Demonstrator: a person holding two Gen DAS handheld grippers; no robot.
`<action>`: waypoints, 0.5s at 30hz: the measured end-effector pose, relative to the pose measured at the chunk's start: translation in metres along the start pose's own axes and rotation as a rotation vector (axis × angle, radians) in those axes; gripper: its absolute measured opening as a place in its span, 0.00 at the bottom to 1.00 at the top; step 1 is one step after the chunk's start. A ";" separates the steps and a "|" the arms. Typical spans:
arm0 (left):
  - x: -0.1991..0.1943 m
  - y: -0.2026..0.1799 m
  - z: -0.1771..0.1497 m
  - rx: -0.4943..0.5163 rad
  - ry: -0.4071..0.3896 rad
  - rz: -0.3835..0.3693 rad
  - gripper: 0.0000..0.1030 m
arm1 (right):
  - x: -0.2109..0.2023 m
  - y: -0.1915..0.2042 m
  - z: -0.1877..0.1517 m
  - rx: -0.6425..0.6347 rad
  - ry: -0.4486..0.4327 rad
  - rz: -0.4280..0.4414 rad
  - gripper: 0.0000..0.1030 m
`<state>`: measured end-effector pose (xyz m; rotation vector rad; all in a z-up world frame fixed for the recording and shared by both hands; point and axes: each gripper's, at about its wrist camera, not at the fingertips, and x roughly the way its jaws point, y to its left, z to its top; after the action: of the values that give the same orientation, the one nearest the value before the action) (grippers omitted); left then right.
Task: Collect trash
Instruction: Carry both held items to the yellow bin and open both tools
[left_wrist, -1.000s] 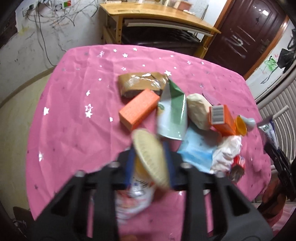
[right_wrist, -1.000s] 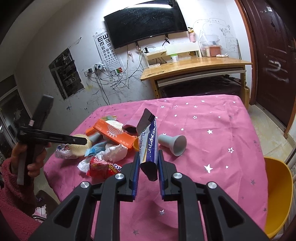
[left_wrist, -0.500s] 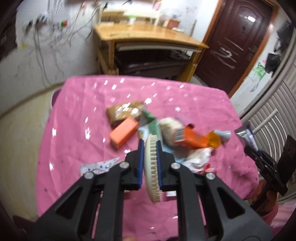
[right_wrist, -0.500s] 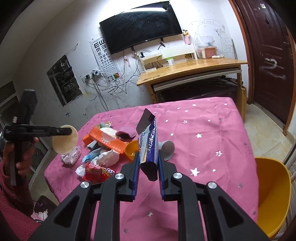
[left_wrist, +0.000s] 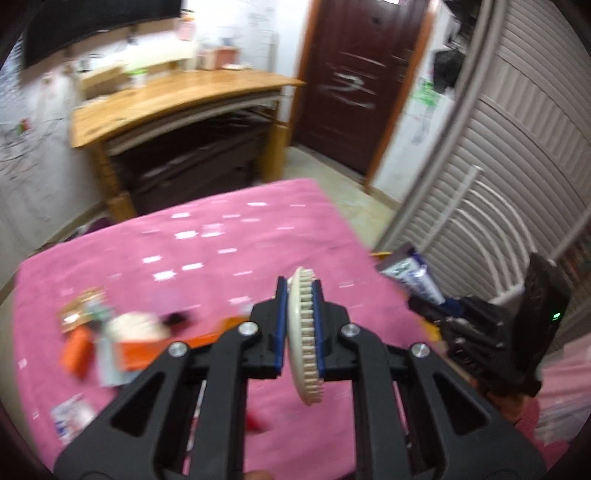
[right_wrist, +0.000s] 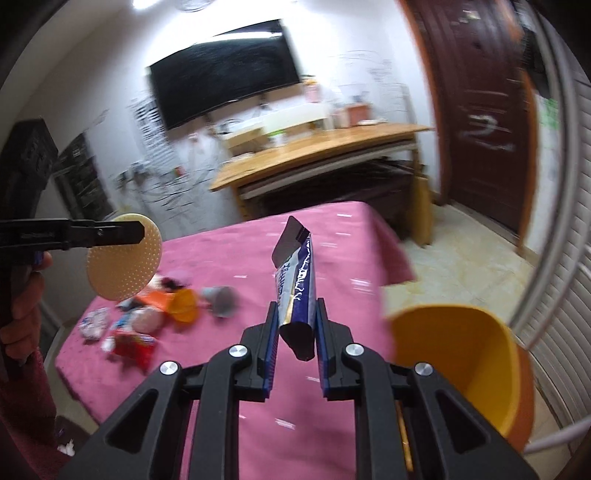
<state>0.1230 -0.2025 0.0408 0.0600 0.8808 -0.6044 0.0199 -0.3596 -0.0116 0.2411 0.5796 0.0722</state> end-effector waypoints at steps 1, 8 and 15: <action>0.013 -0.015 0.005 0.007 0.009 -0.031 0.10 | -0.003 -0.011 -0.003 0.016 -0.001 -0.036 0.11; 0.105 -0.091 0.015 0.037 0.121 -0.087 0.10 | -0.025 -0.082 -0.022 0.138 -0.035 -0.214 0.11; 0.167 -0.135 0.015 0.065 0.198 -0.055 0.15 | -0.011 -0.119 -0.039 0.207 0.033 -0.198 0.11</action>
<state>0.1438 -0.3979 -0.0469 0.1566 1.0573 -0.6864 -0.0105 -0.4685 -0.0669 0.3830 0.6422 -0.1767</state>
